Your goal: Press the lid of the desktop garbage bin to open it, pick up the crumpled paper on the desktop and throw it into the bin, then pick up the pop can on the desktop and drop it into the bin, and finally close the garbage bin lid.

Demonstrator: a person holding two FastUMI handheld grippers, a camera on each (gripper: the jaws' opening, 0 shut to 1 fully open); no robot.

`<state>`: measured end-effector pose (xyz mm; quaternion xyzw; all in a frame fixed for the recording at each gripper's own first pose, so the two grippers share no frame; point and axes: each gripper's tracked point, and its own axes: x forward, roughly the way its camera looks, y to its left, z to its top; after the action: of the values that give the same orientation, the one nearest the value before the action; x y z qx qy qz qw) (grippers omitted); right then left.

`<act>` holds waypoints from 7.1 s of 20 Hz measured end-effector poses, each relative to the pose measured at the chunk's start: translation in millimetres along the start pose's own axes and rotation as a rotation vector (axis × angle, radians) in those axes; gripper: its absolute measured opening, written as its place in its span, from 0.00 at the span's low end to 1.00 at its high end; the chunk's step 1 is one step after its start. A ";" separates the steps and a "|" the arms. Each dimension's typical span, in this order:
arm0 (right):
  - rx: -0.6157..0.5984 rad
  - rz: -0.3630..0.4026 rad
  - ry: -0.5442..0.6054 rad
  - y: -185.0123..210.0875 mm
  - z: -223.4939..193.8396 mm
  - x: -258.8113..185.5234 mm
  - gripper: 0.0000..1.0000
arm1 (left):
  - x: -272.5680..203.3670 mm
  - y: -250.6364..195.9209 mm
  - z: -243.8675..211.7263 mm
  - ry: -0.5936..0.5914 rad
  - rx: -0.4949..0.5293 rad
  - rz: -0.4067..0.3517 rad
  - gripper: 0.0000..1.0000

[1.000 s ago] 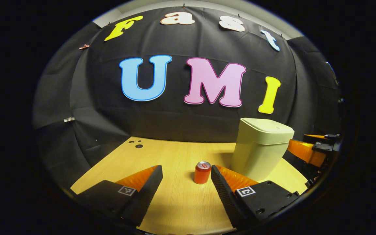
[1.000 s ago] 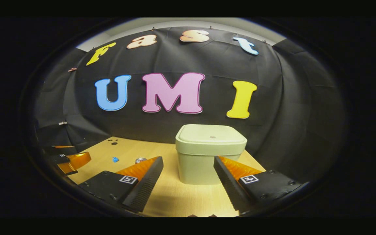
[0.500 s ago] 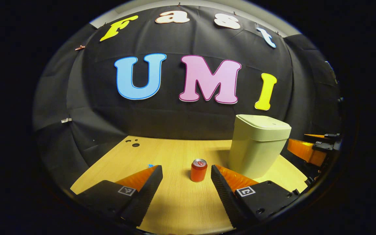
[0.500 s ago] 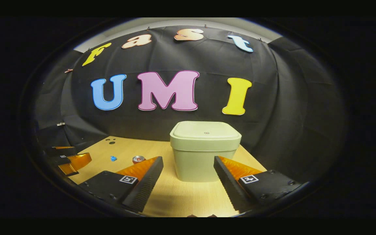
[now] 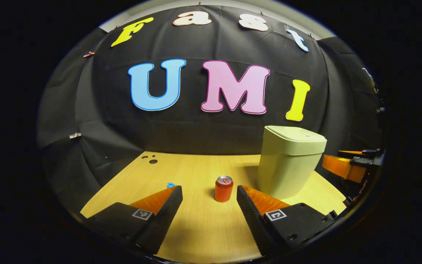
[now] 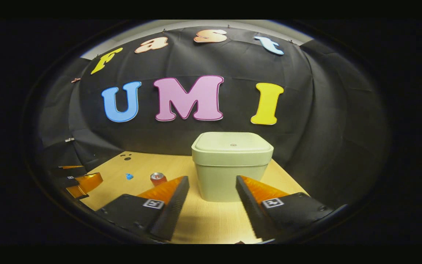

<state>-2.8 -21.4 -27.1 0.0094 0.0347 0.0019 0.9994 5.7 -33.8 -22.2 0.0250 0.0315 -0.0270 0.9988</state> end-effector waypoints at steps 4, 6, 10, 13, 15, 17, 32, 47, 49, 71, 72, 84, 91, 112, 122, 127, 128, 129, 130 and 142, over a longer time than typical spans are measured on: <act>0.000 0.014 0.004 7.7 2.1 3.3 0.47 | -1.8 3.0 -2.5 0.006 0.004 0.009 0.95; 0.006 0.041 0.030 15.3 -2.8 7.8 0.46 | -3.6 3.0 -3.4 0.008 0.003 0.011 0.96; 0.010 0.072 0.063 20.7 -7.7 8.4 0.15 | -5.2 4.3 -5.2 0.010 -0.001 0.019 0.96; -0.016 0.108 0.063 28.1 -8.0 9.2 0.13 | -6.5 7.4 -8.4 0.016 -0.006 0.029 0.96; -0.010 0.125 0.071 28.6 -9.3 10.1 0.12 | -6.5 9.4 -13.3 0.028 -0.009 0.035 0.96; 0.005 0.158 0.080 37.5 -14.0 14.6 0.06 | -7.2 12.6 -13.4 0.029 -0.012 0.044 0.96; 0.068 0.094 0.028 5.2 59.8 66.0 0.08 | 0.2 50.1 -35.1 0.086 -0.060 0.126 0.96; 0.010 0.012 0.051 -45.3 46.9 142.5 0.05 | -8.3 74.0 -39.2 0.103 -0.062 0.263 0.96; 0.056 0.026 0.060 -46.0 48.2 145.7 0.06 | -6.4 65.8 -40.2 0.099 -0.043 0.257 0.96; 0.076 0.166 -0.023 -47.2 66.2 116.0 0.05 | 27.6 -31.3 -16.7 0.071 0.037 0.219 0.98; 0.089 0.156 -0.028 -48.7 69.2 113.1 0.02 | 28.5 -30.3 -18.8 0.075 0.027 0.209 0.98; 0.071 0.031 0.043 -27.7 24.6 55.7 0.05 | 57.0 63.5 -46.5 0.077 0.005 0.159 0.98; 0.091 0.012 0.129 -7.4 -16.6 22.0 0.51 | 115.8 114.4 -81.4 0.151 -0.045 0.124 0.98; 0.121 -0.221 0.328 -33.7 -78.1 -48.0 0.99 | 317.2 176.4 -160.9 0.332 -0.031 0.132 0.96; 0.135 -0.255 0.346 -37.8 -92.4 -57.4 0.99 | 318.9 177.7 -173.0 0.390 -0.038 0.132 0.58; 0.160 -0.263 0.346 -39.1 -97.2 -56.7 0.99 | 316.6 175.9 -170.2 0.398 -0.016 0.115 0.35; 0.158 -0.265 0.350 -39.9 -98.5 -56.8 0.99 | 315.3 174.2 -168.1 0.393 -0.024 0.110 0.34; 0.158 -0.267 0.352 -41.2 -100.4 -56.6 0.99 | 313.3 171.1 -165.9 0.389 -0.036 0.101 0.31; 0.161 -0.266 0.353 -41.4 -100.7 -55.5 0.99 | 310.2 168.1 -163.7 0.388 -0.044 0.095 0.30; 0.148 -0.240 0.329 -61.1 -94.7 -43.1 0.99 | 213.8 8.6 21.9 0.122 0.035 -0.266 0.29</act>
<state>-52.1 -81.0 -119.7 0.0779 0.1984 -0.1183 0.9698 220.6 -37.5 -13.7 0.0396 0.0948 -0.1582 0.9821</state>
